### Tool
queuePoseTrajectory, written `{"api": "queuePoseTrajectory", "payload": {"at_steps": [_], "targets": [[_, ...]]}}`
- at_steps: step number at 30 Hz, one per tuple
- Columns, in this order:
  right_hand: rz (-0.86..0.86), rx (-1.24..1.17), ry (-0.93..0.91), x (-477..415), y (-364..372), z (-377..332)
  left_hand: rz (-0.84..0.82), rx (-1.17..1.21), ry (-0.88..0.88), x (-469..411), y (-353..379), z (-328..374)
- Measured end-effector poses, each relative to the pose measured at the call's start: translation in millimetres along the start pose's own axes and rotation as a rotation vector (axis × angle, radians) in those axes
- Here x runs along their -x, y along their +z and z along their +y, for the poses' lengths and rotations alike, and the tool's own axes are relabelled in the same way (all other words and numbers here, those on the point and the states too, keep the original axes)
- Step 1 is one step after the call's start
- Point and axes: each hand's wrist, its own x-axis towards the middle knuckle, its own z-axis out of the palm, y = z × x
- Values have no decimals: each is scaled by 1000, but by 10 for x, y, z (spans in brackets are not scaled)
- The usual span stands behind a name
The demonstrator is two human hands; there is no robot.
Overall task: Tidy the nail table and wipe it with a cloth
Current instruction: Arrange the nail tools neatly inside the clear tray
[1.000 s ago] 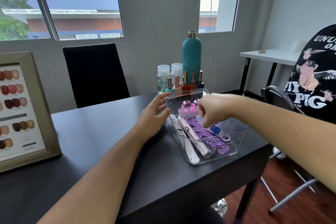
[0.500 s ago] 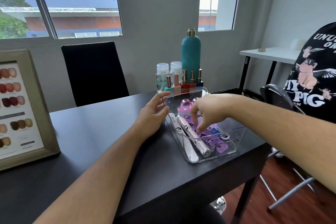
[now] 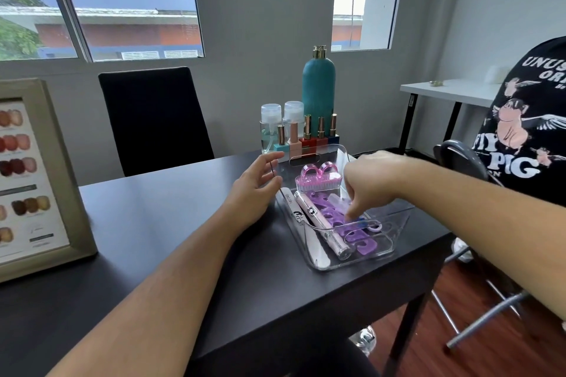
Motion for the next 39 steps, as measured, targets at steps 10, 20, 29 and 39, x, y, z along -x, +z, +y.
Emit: {"api": "queuePoseTrajectory", "payload": {"at_steps": [10,20,29,39], "targets": [[-35,-464,-54,36,-103,35,4,6,5,3,-5,-4],[-27,-374,-53,36,-41,21,8,23,24,10,-7,6],[35,127,60,27,54,-119,7,31,19,3,-8,2],[-122,35,11,77,-52,-114,12,13,20,-5,-13,-13]]}}
